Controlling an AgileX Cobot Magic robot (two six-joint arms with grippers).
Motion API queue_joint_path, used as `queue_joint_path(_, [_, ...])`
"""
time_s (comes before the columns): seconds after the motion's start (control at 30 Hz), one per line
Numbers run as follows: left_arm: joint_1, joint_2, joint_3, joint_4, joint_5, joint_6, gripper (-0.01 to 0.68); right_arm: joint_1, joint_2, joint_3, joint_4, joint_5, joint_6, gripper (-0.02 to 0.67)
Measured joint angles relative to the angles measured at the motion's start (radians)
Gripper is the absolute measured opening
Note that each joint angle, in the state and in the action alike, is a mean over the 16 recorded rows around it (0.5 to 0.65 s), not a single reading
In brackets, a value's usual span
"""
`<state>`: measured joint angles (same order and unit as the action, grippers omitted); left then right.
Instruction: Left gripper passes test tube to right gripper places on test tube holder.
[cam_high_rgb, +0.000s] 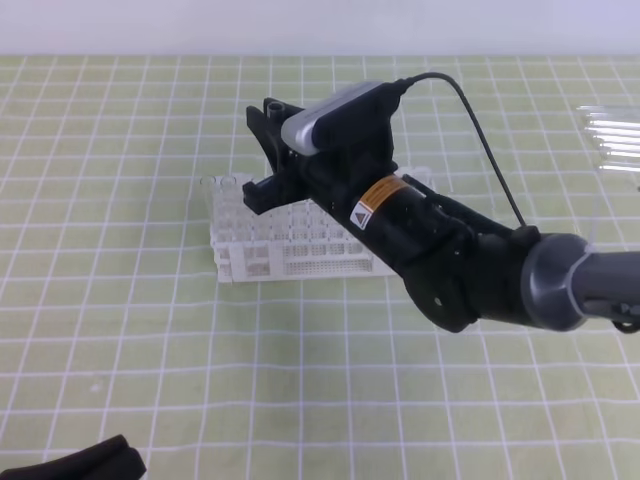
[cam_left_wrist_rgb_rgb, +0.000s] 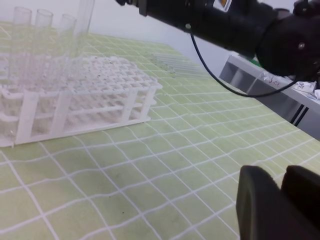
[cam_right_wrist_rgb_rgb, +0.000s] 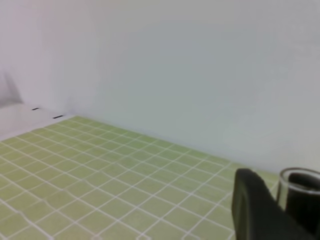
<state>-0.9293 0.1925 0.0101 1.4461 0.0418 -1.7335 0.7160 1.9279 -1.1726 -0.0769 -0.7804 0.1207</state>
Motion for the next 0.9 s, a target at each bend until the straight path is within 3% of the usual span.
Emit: queue_joint_path(0.9, [0.000, 0.000, 0.000, 0.000, 0.014, -0.001, 0.009, 0.000, 0.047, -0.004, -0.004, -0.027, 0.003, 0.009])
